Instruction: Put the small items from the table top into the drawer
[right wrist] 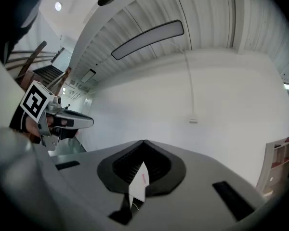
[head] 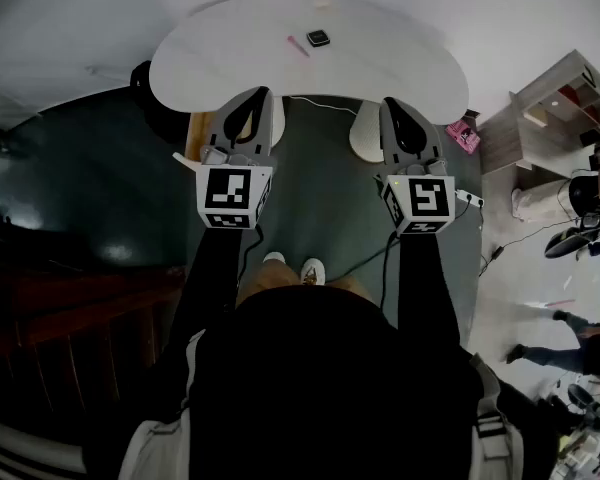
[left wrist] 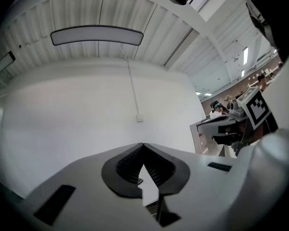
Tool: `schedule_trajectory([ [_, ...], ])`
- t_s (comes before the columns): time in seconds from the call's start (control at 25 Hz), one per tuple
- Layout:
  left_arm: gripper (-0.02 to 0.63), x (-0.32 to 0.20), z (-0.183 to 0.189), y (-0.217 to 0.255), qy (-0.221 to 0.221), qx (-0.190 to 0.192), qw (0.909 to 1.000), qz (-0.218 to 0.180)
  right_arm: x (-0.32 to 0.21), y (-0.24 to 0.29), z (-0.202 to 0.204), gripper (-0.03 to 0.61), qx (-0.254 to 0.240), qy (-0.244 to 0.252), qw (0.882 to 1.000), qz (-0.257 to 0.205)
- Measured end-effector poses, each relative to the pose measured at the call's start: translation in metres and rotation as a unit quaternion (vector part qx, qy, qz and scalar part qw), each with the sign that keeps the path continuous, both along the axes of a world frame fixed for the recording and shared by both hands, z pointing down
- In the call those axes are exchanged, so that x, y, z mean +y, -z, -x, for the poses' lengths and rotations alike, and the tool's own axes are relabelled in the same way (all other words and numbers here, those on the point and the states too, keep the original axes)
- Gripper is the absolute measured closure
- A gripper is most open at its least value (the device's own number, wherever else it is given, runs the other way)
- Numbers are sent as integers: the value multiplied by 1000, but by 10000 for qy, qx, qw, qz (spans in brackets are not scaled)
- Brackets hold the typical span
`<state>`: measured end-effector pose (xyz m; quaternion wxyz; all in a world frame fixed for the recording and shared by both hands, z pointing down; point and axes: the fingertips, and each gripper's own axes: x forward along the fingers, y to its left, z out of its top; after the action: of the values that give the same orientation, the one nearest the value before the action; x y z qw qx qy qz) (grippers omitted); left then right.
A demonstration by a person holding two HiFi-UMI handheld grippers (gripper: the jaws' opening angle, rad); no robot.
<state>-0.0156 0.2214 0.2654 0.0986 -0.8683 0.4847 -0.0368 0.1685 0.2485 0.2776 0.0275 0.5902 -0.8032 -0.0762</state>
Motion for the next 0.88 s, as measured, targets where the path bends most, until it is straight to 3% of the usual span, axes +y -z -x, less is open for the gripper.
schedule_trajectory([
  [0.64, 598, -4, -7, 5, -95, -29, 9999, -94, -2, -2, 5, 552, -13, 50, 10000, -26],
  [0.88, 598, -24, -6, 4, -129, -111, 9998, -88, -24, -7, 3, 552, -69, 12, 10000, 42],
])
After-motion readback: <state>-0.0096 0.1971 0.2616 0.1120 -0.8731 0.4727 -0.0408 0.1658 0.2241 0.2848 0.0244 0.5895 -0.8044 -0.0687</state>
